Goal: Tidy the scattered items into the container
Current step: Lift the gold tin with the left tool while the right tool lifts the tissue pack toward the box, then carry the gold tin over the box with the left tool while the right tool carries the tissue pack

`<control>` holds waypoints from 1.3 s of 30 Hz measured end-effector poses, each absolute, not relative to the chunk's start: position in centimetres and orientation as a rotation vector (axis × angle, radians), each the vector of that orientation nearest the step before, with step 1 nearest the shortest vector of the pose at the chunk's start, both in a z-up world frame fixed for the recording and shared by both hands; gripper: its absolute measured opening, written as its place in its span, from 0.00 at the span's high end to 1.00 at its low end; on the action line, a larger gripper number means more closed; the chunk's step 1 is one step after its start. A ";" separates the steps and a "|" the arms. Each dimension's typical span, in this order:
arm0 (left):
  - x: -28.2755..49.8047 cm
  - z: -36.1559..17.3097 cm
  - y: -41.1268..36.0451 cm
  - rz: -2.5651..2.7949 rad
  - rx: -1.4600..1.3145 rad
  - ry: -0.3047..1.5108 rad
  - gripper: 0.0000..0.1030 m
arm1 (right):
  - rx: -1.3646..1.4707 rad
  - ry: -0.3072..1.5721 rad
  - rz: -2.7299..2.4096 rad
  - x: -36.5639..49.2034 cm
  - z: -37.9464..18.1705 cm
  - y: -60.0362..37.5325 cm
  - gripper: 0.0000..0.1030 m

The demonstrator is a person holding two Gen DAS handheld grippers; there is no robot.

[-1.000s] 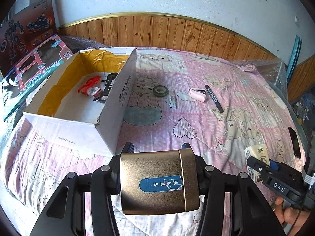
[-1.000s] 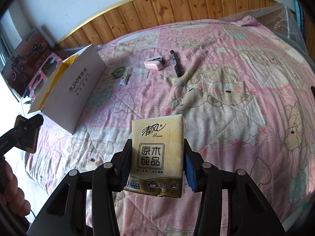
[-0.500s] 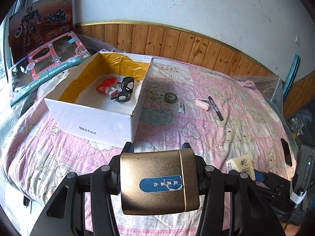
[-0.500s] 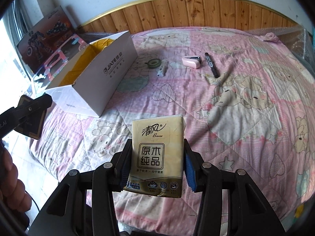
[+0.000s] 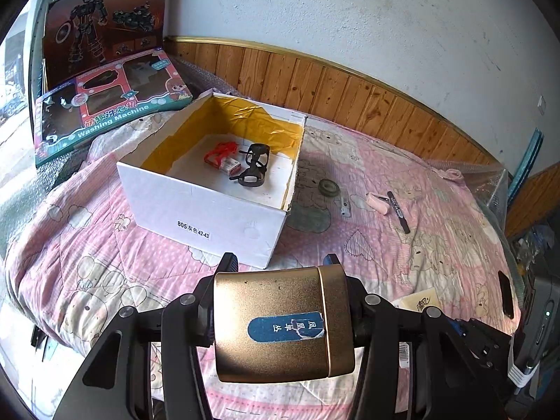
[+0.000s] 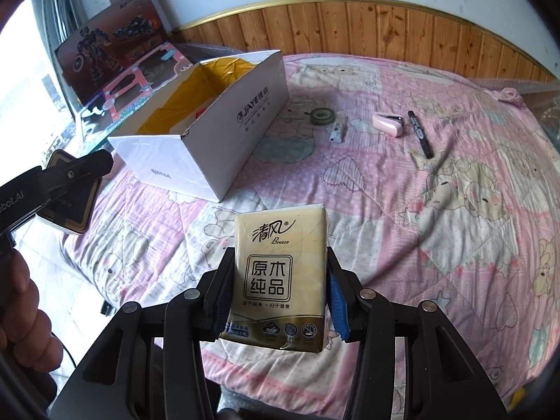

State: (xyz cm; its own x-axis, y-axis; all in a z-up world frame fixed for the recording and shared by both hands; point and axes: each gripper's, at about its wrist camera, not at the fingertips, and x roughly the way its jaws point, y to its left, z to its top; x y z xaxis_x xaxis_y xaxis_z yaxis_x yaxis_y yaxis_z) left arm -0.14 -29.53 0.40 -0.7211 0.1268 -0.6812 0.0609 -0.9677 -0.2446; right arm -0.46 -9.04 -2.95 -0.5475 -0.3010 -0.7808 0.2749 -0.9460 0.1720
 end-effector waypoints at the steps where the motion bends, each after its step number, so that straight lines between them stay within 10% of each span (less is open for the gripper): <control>1: -0.1 0.4 -29.8 2.857 -1.158 -0.395 0.50 | 1.271 -0.036 -2.503 -0.5 -2.9 -9.4 0.53; 39: -4.5 -1.2 -35.2 2.904 -1.244 -0.485 0.50 | 1.197 -0.011 -2.404 -6.9 -0.3 -15.5 0.53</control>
State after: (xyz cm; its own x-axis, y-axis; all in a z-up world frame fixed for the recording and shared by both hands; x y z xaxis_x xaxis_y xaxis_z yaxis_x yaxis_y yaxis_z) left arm -4.50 -35.15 -1.19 -0.6960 0.0684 -0.7148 0.1678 -0.9524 -0.2545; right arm -6.94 -15.48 -0.27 -0.5211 -0.3976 -0.7552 0.3907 -0.8978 0.2031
